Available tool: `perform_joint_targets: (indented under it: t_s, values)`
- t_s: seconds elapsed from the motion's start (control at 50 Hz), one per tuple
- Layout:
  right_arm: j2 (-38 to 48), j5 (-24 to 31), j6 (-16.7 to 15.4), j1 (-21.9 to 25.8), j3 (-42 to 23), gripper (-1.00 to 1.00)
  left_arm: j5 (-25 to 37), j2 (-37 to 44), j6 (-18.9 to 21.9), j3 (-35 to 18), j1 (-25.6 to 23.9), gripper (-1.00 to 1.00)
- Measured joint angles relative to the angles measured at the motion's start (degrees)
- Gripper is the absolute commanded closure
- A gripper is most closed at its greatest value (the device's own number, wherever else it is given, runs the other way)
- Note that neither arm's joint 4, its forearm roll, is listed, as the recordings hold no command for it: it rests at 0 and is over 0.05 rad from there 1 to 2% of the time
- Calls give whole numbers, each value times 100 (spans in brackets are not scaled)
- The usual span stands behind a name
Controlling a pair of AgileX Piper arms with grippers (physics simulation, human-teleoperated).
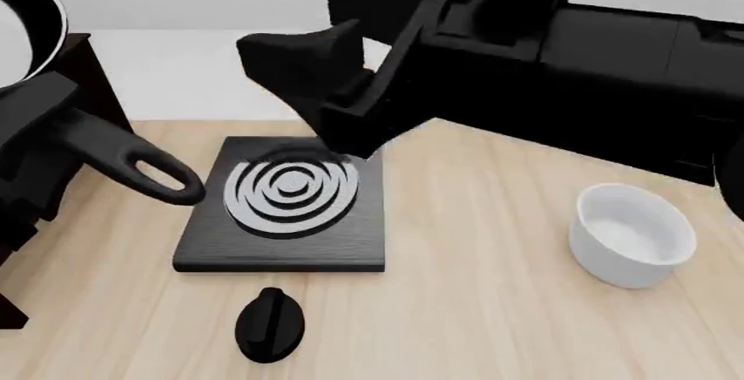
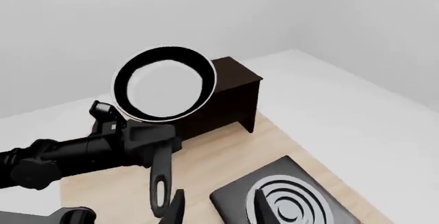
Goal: Put the frying pan on the cabinet shelf.
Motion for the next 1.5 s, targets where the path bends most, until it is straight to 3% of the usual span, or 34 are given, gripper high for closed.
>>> perform_joint_targets:
  t_s: [0.12,0.2,0.3,0.36,0.44,0.48,0.54,0.58,0.66,0.9,1.02,1.24,1.5]
  values:
    - [-1099,78,337,-781,685,-100,-2,-1,4,13,25,100]
    - [-2149,322,786,-1670,1131,-100,0,-1,4,22,44,100]
    - [-3408,603,1767,-2967,1576,-100,-1,7,4,30,57,100]
    - [-4108,607,2743,-3973,2048,-100,-5,9,2,43,54,100]
    - [-4748,509,3819,-4956,2705,-100,-37,26,-3,77,50,100]
    - [-5000,485,4055,-5382,2938,-100,-66,45,-10,100,54,100]
    - [-5353,521,4096,-5888,3275,-100,-97,68,-10,128,60,100]
    - [-5570,572,4030,-6106,3534,-100,-111,84,-5,147,63,100]
    - [-5949,731,3532,-6269,4004,-100,-137,119,7,169,83,100]
    - [-6521,685,1243,-6292,4873,-100,-314,348,81,194,230,100]
    - [-6632,560,571,-6293,5130,-100,-496,538,88,203,335,100]
    - [-6721,233,-55,-6272,5520,-100,-1012,1067,71,234,658,100]
    - [-6753,37,-246,-6244,5769,-100,-1428,2018,48,-342,1031,100]
